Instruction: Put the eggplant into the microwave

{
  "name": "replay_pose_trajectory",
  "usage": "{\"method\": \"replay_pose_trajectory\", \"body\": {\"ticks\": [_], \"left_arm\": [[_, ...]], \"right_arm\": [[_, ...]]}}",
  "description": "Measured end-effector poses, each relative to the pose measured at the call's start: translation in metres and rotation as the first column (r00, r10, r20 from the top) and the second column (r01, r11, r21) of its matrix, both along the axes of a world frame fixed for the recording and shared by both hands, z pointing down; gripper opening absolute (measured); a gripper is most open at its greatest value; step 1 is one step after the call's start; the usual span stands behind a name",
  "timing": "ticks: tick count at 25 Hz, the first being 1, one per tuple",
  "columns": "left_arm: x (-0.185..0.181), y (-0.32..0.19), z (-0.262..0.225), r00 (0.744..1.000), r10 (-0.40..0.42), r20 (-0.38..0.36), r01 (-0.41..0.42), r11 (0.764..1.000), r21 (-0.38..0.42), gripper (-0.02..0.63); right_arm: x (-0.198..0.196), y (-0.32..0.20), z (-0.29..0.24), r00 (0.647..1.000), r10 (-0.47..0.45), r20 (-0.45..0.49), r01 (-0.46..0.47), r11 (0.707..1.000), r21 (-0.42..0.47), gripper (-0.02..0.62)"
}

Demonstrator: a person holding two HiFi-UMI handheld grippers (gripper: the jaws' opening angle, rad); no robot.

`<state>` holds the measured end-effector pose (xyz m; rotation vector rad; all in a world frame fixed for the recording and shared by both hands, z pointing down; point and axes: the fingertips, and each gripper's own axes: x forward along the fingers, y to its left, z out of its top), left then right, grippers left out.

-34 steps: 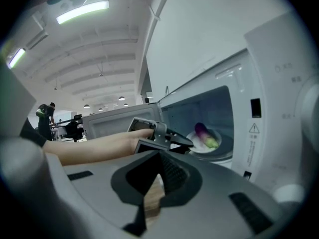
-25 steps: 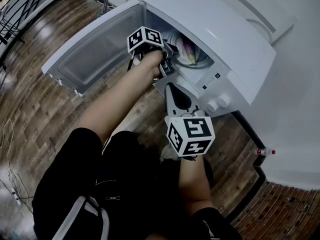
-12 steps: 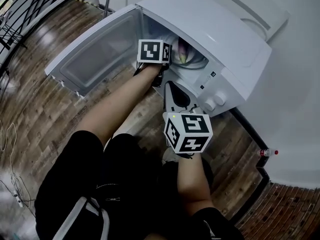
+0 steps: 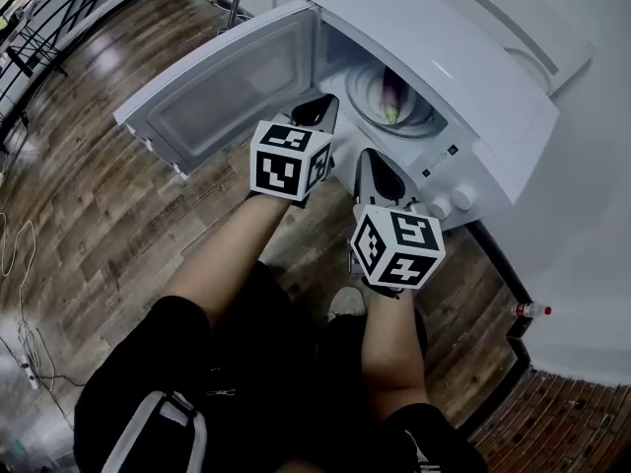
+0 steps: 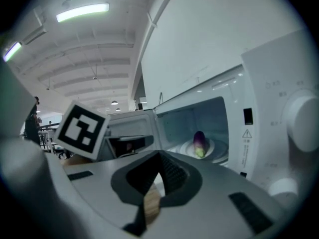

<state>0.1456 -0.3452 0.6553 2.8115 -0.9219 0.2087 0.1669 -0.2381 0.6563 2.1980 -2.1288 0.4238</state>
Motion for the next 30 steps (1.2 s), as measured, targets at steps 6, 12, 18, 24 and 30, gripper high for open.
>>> {"method": "replay_pose_trajectory", "body": {"ticks": [6,12,18,24,30], "left_arm": [[-0.054,0.041,0.004,0.998,-0.055,0.003,0.055,0.998,0.005,-0.002],[-0.074,0.055,-0.009,0.999,-0.037,-0.016,0.037,0.999,0.021,-0.002],[-0.063,0.05,-0.047,0.999,-0.045,-0.004,0.045,0.999,0.01,-0.003],[-0.038,0.051,-0.181,0.996,-0.032,0.084,0.03,0.999,0.026,-0.003],[-0.019,0.081,-0.373,0.997,0.039,0.064,-0.037,0.999,-0.035,-0.002]], "right_arm": [[-0.017,0.0,-0.001,1.0,0.004,-0.025,-0.004,1.0,0.016,0.006],[-0.019,0.002,-0.014,0.996,0.019,-0.084,-0.014,0.999,0.049,0.006],[0.005,-0.002,-0.07,0.996,0.031,-0.082,-0.025,0.997,0.073,0.006],[0.013,-0.008,-0.203,1.0,0.005,0.004,-0.006,0.999,0.052,0.006],[0.022,0.026,-0.385,0.998,0.051,0.03,-0.054,0.994,0.098,0.006]]}}
